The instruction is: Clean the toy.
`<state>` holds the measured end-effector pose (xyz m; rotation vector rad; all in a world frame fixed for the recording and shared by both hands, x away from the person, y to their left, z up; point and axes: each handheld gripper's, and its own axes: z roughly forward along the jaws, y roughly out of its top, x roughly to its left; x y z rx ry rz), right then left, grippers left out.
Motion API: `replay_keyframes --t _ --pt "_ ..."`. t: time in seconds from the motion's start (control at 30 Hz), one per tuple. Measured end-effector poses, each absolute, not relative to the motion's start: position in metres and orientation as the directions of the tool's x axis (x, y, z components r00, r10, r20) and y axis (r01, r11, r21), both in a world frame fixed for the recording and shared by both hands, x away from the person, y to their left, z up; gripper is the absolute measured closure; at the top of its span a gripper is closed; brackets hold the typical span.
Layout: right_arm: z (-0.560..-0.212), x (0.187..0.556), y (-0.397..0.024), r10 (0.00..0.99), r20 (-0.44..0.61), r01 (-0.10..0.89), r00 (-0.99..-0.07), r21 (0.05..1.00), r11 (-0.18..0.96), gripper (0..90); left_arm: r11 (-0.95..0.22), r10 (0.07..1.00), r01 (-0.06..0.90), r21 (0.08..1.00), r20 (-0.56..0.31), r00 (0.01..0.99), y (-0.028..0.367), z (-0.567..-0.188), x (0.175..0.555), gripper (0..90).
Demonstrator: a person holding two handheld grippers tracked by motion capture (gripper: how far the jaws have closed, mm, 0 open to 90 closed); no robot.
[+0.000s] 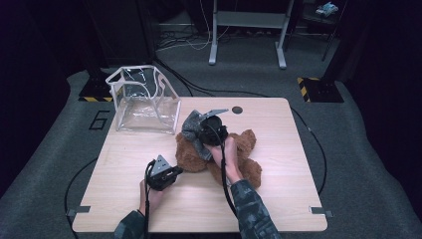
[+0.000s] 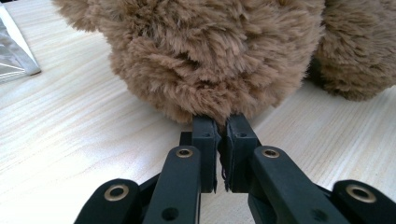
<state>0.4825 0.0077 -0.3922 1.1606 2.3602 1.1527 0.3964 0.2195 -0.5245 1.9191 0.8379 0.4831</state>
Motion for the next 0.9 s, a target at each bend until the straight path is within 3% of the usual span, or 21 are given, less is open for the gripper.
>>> replay_keyframes --t 0.6,0.9 --pt "-0.409 0.442 0.014 0.678 0.155 0.522 -0.719 0.764 0.38 85.4 -0.314 0.723 0.361 0.878 -0.026 0.691 0.219 -0.524 0.396 85.3" --pt "-0.453 0.419 0.01 0.647 0.197 0.556 -0.737 0.721 0.414 85.8 -0.311 0.727 0.358 0.88 -0.022 0.686 0.22 -0.524 0.396 85.4"
